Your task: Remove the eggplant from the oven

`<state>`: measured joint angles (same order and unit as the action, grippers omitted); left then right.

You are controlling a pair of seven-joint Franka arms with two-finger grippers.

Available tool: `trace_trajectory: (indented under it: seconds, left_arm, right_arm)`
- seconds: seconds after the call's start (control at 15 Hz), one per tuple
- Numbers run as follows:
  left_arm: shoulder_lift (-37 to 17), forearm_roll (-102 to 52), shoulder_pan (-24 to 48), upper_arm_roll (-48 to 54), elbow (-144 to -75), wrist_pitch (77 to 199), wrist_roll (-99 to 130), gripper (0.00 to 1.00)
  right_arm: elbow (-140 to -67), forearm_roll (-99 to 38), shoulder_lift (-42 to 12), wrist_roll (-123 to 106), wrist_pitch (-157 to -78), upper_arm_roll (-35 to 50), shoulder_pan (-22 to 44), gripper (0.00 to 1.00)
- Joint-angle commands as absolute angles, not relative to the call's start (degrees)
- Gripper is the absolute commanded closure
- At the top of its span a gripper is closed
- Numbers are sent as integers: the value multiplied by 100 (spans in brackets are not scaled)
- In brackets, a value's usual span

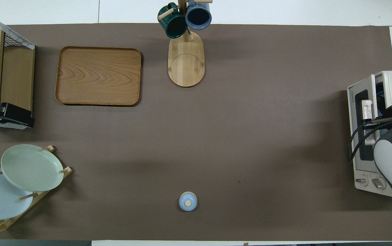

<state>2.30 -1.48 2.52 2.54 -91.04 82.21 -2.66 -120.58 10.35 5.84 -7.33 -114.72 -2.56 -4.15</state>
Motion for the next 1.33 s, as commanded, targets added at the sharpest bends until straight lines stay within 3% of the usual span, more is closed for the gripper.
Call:
trace_trajectory:
  seconds: [0.0,0.4,1.27]
  left_arm:
    - [264,-167,220,255,-9053,8104,-246,0]
    - [264,-167,220,255,-9053,8104,-246,0]
    - [255,-167,220,255,-9061,8104,-246,0]
  right_arm:
    - [-12226,1011,326,-519,-12084,-237,-238,100]
    - [-12427,835,-307,-193,-13103,-237,9,100]
    - [-12841,273,-676,149,-14036,-220,141,100]
